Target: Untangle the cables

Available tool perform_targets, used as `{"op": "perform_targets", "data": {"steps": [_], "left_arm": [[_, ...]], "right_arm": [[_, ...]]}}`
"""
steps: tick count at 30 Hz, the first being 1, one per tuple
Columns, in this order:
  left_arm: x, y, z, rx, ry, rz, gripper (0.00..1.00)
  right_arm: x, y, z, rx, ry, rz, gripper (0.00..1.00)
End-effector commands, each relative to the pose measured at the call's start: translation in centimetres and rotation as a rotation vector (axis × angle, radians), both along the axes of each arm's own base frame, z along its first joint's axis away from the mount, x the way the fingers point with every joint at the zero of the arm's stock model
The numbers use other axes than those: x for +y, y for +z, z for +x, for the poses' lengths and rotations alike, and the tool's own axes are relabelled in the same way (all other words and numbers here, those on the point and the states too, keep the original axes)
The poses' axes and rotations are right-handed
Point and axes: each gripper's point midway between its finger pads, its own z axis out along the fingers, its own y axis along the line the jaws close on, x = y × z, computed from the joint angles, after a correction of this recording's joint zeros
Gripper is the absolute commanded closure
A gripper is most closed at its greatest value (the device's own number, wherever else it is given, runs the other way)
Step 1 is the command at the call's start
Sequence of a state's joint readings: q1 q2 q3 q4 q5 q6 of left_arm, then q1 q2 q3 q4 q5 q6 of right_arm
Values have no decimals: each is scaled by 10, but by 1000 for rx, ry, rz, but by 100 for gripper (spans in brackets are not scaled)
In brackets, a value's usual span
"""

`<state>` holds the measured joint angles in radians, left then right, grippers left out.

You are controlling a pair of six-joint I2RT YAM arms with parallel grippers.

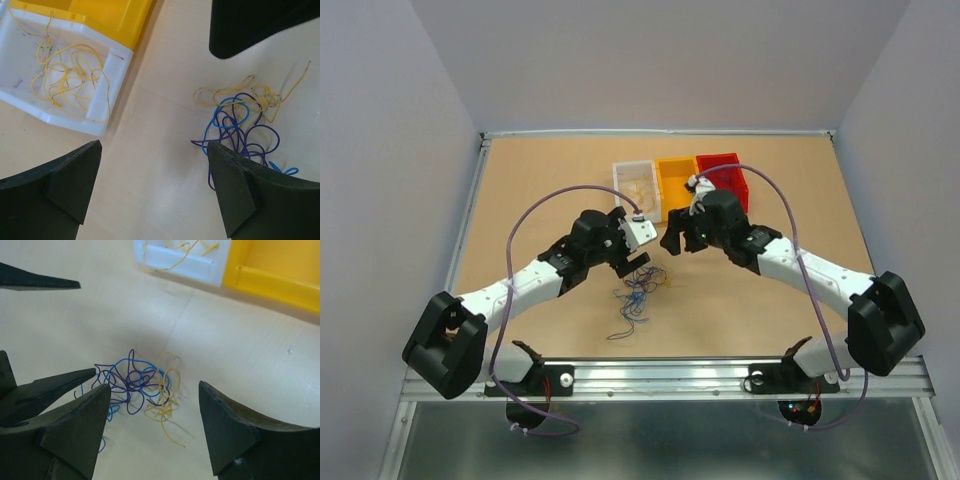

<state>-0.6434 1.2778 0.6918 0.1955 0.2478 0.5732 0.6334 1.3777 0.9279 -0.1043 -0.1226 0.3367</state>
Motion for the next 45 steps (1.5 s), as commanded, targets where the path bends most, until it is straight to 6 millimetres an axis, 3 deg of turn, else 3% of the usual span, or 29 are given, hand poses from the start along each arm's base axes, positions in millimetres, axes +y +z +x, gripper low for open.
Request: {"op": "perform_targets", "data": {"steps": [1, 4, 5, 9, 15, 16, 17, 19, 22, 24, 26, 28, 29, 32, 33, 34, 35, 36, 37, 40, 42, 45], "left_arm": [[2, 2, -4, 1, -26, 2, 2], [9, 18, 1, -11, -21, -63, 2], [19, 21, 8, -11, 12, -84, 2], [29, 39, 16, -26, 20, -154, 2], [27, 29, 14, 11, -36, -152, 2], [26, 29, 13, 15, -45, -152, 2], [26, 27, 14, 14, -49, -146, 2], [25, 25, 13, 19, -59, -142, 2], [23, 23, 10, 25, -83, -138, 2], [22, 21, 8, 24, -100, -133, 3], [21, 18, 4, 25, -124, -127, 3], [20, 17, 2, 20, -146, -120, 3], [20, 15, 1, 23, -151, -119, 3], [17, 11, -3, 33, -180, -113, 3], [17, 9, -3, 38, -183, -112, 3], [16, 6, -3, 46, -191, -107, 3], [16, 5, -3, 49, -191, -104, 3], [15, 2, -3, 58, -190, -98, 3], [15, 2, -2, 57, -189, -94, 4], [15, 1, 0, 56, -185, -88, 5], [15, 1, -1, 54, -191, -91, 5], [14, 1, -2, 52, -198, -93, 5]], "right_arm": [[17, -6, 0, 9, 56, -111, 27], [28, -18, -4, 45, 95, -210, 27], [28, -41, -15, 104, 121, -282, 25], [22, -64, -17, 141, 103, -428, 22], [11, -83, -18, 177, 81, -519, 25], [12, -85, -20, 187, 92, -521, 28], [12, -87, -21, 196, 101, -526, 40], [12, -94, -24, 215, 119, -541, 51], [17, -96, -29, 234, 162, -529, 53], [24, -89, -33, 234, 197, -496, 74], [34, -70, -35, 200, 243, -433, 99], [33, -59, -36, 161, 244, -408, 99], [36, -36, -32, 97, 234, -359, 100], [39, -7, -31, -1, 229, -274, 99], [39, 17, -33, -59, 232, -217, 100], [44, 33, -33, -111, 241, -167, 99], [41, 35, -37, -128, 245, -150, 100], [37, 61, -40, -196, 239, -97, 99], [38, 75, -39, -250, 228, -55, 100], [29, 95, -51, -341, 229, 24, 100], [23, 133, -64, -452, 238, 138, 99], [17, 157, -78, -534, 250, 233, 99]]}}
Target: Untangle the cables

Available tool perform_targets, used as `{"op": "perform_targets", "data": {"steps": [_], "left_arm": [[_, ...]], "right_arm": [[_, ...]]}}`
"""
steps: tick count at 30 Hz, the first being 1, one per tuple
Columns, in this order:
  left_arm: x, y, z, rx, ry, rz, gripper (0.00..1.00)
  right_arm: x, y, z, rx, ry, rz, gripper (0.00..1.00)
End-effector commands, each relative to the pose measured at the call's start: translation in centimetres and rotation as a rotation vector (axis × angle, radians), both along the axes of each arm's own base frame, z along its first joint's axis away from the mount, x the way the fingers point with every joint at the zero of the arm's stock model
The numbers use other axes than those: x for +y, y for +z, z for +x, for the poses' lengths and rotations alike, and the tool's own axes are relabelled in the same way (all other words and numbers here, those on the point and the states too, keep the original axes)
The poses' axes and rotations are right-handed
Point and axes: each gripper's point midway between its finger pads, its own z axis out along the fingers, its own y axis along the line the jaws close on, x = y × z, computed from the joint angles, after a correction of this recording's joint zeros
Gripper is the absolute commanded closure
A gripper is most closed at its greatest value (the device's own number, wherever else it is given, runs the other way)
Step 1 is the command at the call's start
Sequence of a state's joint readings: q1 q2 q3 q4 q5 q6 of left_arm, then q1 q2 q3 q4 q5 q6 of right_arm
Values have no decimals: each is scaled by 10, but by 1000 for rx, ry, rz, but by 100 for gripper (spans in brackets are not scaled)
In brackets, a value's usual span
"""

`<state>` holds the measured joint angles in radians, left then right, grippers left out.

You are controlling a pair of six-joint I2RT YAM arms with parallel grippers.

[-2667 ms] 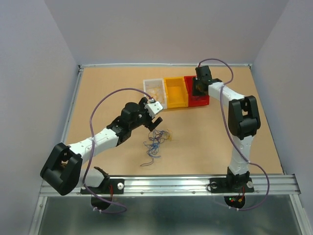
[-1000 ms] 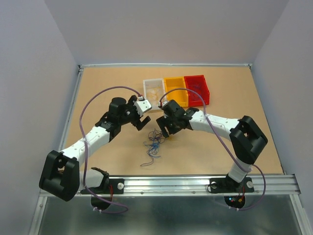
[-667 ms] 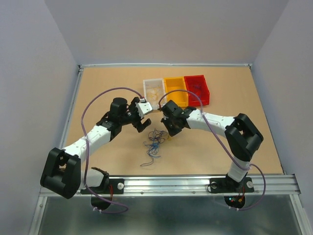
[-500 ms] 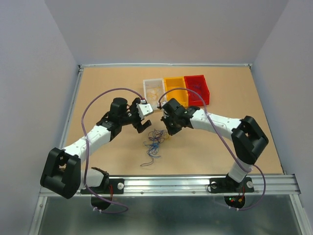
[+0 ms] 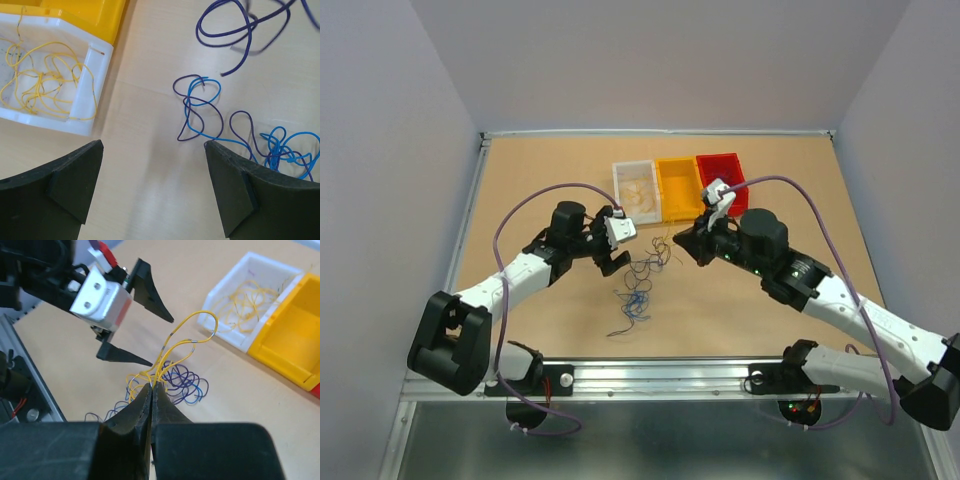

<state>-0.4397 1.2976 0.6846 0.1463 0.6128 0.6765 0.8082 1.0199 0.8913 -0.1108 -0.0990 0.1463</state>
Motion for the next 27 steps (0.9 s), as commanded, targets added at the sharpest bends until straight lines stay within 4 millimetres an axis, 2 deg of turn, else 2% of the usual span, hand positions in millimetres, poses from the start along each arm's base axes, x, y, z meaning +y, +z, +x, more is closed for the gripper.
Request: {"op": "perform_targets", "data": {"steps": [1, 6, 7, 9, 10, 12, 16, 19, 22, 27], "left_arm": [[-7, 9, -1, -34, -43, -22, 5], [-9, 21, -5, -68, -51, -68, 4], [-8, 23, -11, -85, -53, -82, 3], [-10, 36, -13, -141, -61, -129, 1], [-10, 47, -17, -184, -74, -153, 1], [-9, 49, -28, -232, -109, -176, 1], [-6, 67, -50, -369, -172, -212, 1], [-6, 62, -71, -428, -257, -230, 1], [-6, 67, -73, -466, -248, -267, 1], [-13, 75, -61, -420, -212, -305, 1]], "right_arm": [[4, 51, -10, -158, 57, 179, 100], [12, 49, -14, -144, 104, 194, 99], [14, 49, -15, -137, 114, 195, 99], [19, 47, -18, -122, 142, 196, 100], [20, 48, -19, -120, 148, 201, 99], [21, 48, -21, -119, 160, 207, 99], [20, 49, -21, -122, 154, 210, 99], [20, 50, -22, -124, 161, 218, 99], [23, 51, -25, -121, 181, 223, 100], [24, 51, -26, -118, 189, 228, 100]]}}
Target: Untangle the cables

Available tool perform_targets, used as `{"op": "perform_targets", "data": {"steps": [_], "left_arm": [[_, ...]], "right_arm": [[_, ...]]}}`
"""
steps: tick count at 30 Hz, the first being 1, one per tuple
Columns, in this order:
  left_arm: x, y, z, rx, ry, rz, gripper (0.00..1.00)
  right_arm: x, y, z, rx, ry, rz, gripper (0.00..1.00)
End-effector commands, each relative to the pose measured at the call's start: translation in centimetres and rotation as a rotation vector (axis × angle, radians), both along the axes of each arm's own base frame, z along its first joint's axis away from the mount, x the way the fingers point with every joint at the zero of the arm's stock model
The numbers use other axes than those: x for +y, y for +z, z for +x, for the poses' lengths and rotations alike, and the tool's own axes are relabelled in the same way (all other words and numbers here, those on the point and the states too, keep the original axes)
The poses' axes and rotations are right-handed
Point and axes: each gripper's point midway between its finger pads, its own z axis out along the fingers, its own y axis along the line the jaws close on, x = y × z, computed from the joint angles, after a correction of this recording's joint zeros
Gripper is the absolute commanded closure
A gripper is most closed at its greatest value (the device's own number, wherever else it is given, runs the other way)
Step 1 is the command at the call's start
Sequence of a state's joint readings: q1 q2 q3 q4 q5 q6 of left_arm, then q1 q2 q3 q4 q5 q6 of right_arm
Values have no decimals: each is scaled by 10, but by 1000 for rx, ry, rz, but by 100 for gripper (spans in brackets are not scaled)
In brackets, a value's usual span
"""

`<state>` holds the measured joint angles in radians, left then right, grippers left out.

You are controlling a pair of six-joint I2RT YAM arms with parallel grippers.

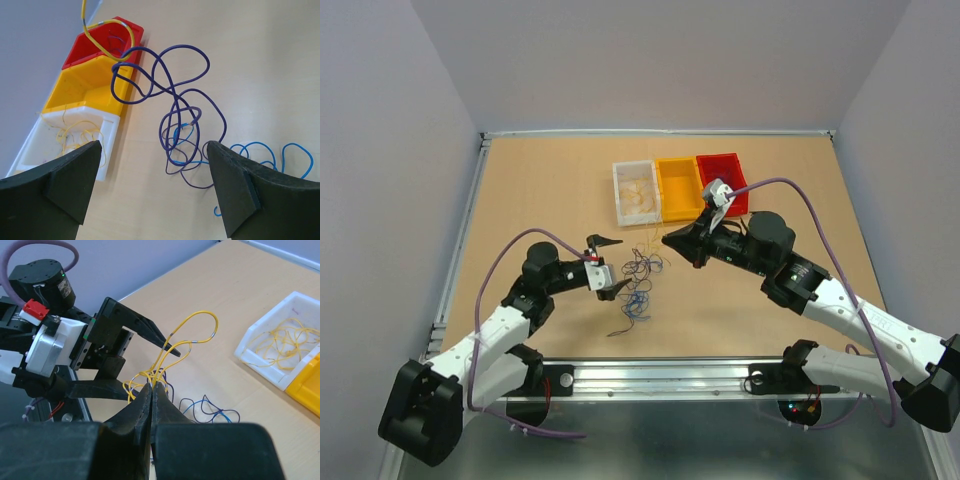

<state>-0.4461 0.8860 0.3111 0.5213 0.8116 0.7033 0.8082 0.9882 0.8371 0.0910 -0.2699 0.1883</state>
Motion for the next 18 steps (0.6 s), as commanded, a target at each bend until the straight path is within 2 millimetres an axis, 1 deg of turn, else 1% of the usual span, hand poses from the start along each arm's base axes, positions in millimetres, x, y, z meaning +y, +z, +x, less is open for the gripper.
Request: {"op": "perform_targets", "data": {"steps": [1, 2, 4, 5, 7, 8, 10, 11, 12, 13, 14, 15, 16, 18], "left_arm": [[-13, 24, 11, -21, -15, -69, 1], [-19, 31, 13, -13, -21, -83, 1], [-27, 30, 20, 12, -8, -82, 1], [-34, 31, 18, 18, -21, -85, 1], [-41, 27, 20, 33, -19, -78, 1], [-47, 28, 18, 35, -23, -78, 2], [-53, 26, 18, 35, -11, -72, 6], [-55, 27, 17, 30, -8, -72, 20], [-58, 27, 14, 21, -9, -72, 29], [-58, 28, 15, 13, 6, -71, 43], [-55, 28, 20, 2, 43, -70, 73], [-52, 27, 23, -2, 66, -68, 88], [-46, 29, 34, -12, 135, -67, 100], [-35, 31, 44, -19, 219, -91, 100]], "right_arm": [[3, 18, -4, -46, 25, 63, 99], [3, 17, -4, -45, 26, 62, 99], [4, 16, -3, -42, 26, 62, 99], [4, 16, -4, -39, 28, 62, 99], [5, 16, -3, -39, 28, 60, 99], [5, 15, -3, -38, 28, 59, 100], [6, 13, -2, -35, 28, 55, 100], [5, 14, -1, -38, 23, 56, 100], [5, 13, -1, -36, 22, 56, 99], [5, 13, -1, -35, 21, 55, 99], [4, 15, -1, -41, 15, 61, 99], [2, 17, -1, -45, 6, 67, 99], [0, 19, 0, -49, -6, 71, 99], [-15, 26, 8, -59, -101, 99, 99]]}}
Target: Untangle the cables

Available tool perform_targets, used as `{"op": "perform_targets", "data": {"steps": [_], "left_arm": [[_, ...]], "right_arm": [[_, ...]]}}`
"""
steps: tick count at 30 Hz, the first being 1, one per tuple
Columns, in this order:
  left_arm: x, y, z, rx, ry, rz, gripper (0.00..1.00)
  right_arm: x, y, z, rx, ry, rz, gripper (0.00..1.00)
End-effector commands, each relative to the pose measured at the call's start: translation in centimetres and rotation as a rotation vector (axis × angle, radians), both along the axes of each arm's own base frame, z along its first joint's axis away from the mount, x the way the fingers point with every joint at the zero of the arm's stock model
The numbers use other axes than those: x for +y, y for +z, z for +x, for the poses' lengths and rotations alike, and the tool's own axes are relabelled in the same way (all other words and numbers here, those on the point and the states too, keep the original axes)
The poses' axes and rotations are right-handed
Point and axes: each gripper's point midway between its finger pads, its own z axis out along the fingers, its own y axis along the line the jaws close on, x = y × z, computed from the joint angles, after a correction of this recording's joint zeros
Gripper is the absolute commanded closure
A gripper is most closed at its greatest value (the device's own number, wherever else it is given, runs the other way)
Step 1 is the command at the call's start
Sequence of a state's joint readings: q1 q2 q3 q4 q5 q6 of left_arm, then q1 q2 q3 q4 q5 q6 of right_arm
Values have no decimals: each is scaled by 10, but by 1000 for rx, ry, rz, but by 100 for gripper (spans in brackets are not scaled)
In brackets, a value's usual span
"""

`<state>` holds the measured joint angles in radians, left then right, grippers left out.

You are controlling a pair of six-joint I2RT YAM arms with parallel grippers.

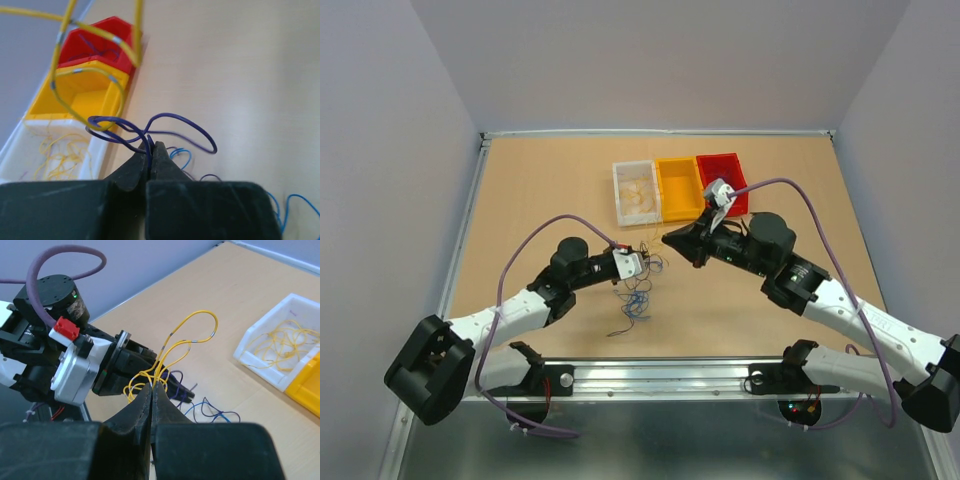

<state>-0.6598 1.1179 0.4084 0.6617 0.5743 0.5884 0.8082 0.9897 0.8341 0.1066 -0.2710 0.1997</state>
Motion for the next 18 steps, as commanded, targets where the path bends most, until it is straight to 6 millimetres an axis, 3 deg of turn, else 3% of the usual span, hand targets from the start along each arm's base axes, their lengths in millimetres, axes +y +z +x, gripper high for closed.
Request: {"op": "perform_targets", "data": {"steps": [1, 2, 4, 5, 6, 7, 9, 11, 12, 13, 15, 18], "left_arm": [[23, 34, 38, -93, 232, -90, 100], [39, 37, 51, -78, 305, -121, 100], [56, 41, 65, -42, 361, -159, 100], [77, 48, 82, -37, 434, -186, 100], [85, 53, 89, 3, 475, -226, 100], [97, 56, 98, 13, 518, -247, 100], [129, 64, 119, 64, 630, -322, 100], [150, 67, 135, 106, 705, -376, 100], [174, 67, 144, 144, 771, -420, 100], [182, 57, 152, 186, 794, -424, 100], [198, 55, 162, 227, 808, -447, 100], [203, 45, 172, 272, 830, -435, 100]], "right_arm": [[-23, 25, 12, -63, -147, 95, 99], [-38, 24, 24, -49, -260, 112, 100], [-64, 37, 28, -68, -382, 168, 99], [-85, 42, 38, -59, -509, 211, 99], [-99, 35, 41, -49, -580, 225, 99], [-121, 49, 35, -65, -643, 297, 99], [-158, 47, 37, -58, -807, 371, 100], [-193, 61, 25, -81, -900, 485, 99], [-200, 58, 23, -86, -918, 500, 99], [-206, 61, 19, -95, -925, 523, 99], [-217, 71, 11, -123, -927, 566, 99], [-213, 72, 10, -133, -904, 560, 99]]}}
